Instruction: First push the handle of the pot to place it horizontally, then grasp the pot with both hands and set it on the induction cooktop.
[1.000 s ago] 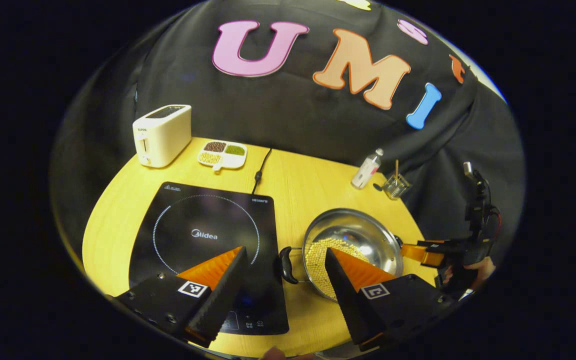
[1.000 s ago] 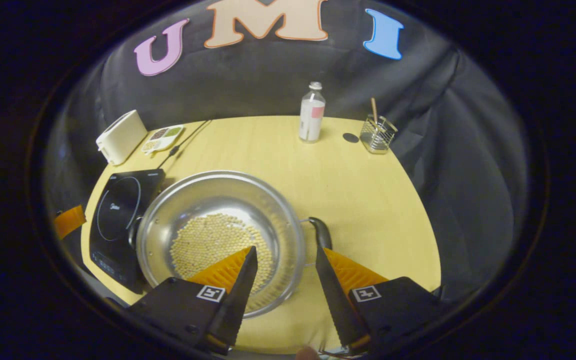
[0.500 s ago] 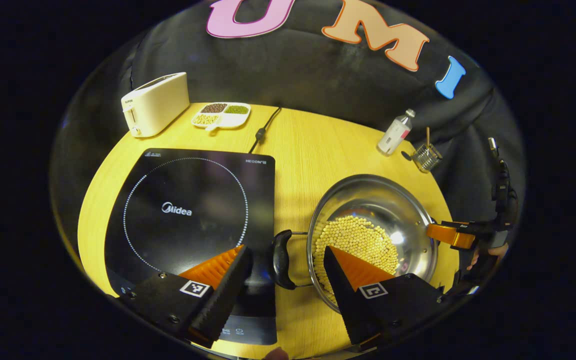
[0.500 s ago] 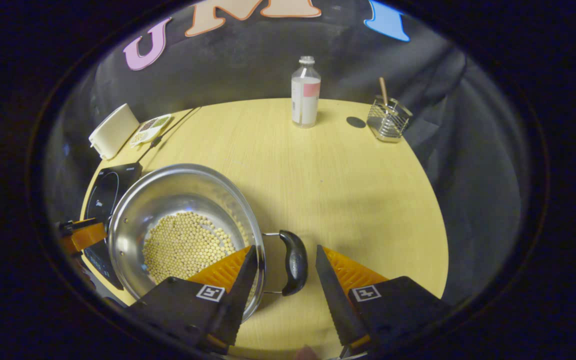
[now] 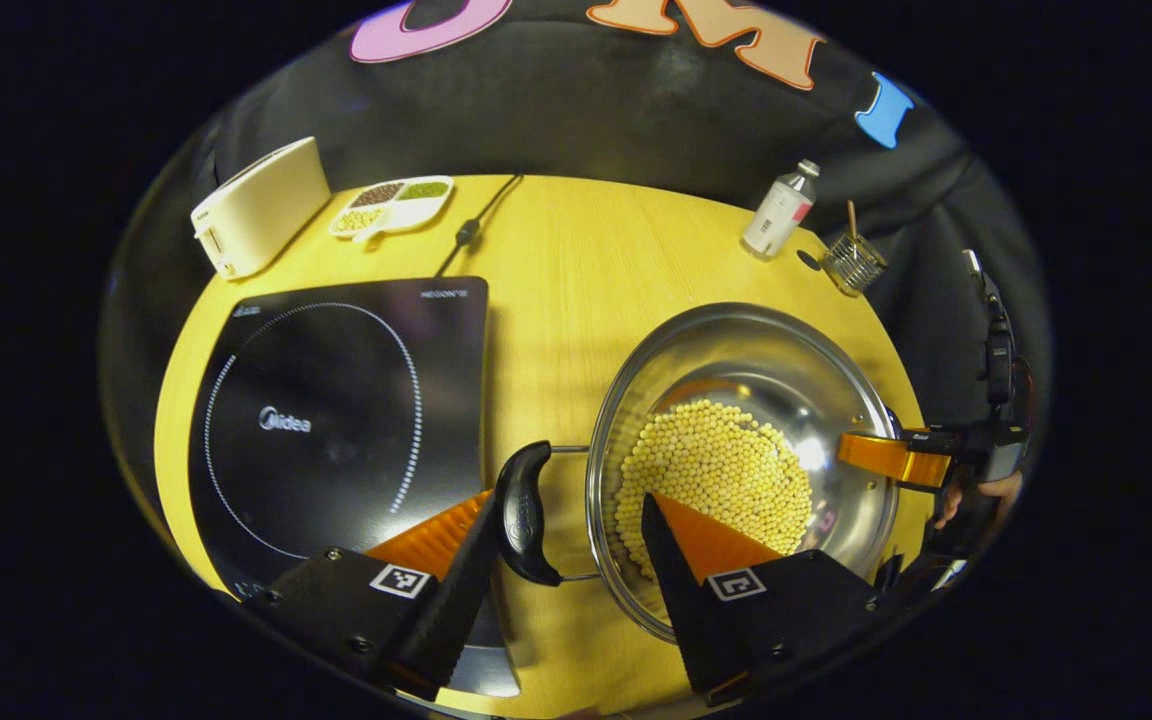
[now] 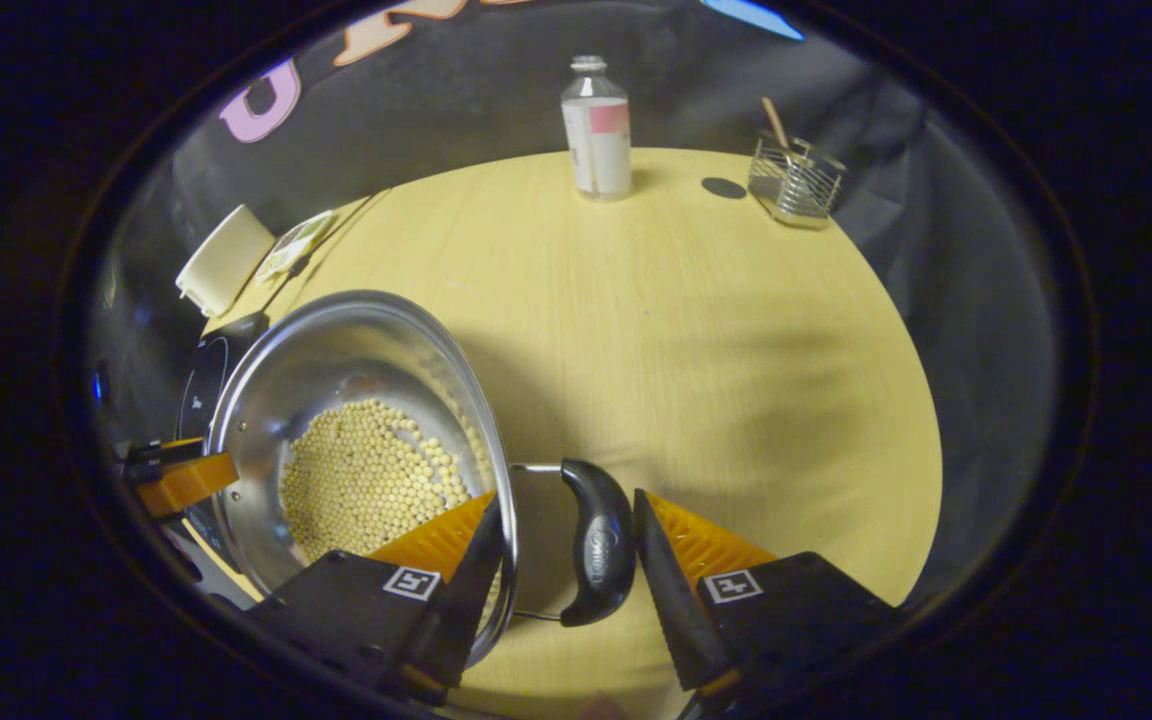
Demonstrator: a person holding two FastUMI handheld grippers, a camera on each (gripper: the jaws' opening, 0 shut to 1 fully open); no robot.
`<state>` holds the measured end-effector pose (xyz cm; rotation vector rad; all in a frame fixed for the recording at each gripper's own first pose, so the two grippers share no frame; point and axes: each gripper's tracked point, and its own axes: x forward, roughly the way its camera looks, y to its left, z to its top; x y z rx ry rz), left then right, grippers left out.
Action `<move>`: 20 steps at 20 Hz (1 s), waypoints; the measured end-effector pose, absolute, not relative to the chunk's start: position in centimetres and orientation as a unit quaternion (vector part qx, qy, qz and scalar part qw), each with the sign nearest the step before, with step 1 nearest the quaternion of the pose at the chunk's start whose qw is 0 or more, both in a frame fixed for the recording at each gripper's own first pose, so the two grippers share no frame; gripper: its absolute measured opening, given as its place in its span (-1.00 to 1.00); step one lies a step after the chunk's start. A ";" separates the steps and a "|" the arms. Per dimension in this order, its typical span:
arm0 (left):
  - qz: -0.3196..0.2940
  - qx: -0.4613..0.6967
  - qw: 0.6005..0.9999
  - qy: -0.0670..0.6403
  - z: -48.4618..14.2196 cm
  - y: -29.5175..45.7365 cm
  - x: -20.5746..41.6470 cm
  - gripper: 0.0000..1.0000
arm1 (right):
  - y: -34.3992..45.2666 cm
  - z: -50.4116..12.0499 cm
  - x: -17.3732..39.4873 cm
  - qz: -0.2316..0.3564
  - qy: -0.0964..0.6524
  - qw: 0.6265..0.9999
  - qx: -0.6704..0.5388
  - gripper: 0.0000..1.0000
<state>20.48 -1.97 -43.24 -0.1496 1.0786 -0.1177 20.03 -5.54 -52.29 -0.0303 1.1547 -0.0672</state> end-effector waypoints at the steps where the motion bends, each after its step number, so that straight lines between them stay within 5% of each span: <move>1: -0.053 -0.077 0.848 0.521 -43.8 -2.2 20.4 0.70 | -5.8 -52.3 20.1 -0.032 0.546 0.837 -0.002 0.65; 2: -0.042 -0.080 0.842 0.532 -44.5 -2.1 20.4 0.80 | -5.6 -52.3 19.9 -0.028 0.549 0.835 0.010 0.66; 4: -0.033 -0.078 0.843 0.532 -45.2 -2.0 21.1 0.51 | -5.3 -52.5 19.8 -0.019 0.552 0.833 0.025 0.63; 6: -0.036 -0.048 0.838 0.543 -45.9 -1.8 21.2 0.43 | -5.3 -52.5 19.8 -0.019 0.548 0.836 0.019 0.28; 9: -0.037 -0.058 0.841 0.536 -45.9 -2.0 21.8 0.35 | -5.3 -52.2 20.0 -0.019 0.547 0.836 0.034 0.22; 12: -0.033 -0.062 0.835 0.546 -45.6 -1.9 21.3 0.20 | -5.1 -51.7 19.9 -0.026 0.548 0.835 0.032 -0.05; 20: -0.007 -0.049 0.858 0.511 -39.5 2.1 20.4 0.17 | 0.1 -48.4 19.8 0.008 0.543 0.837 0.062 -0.06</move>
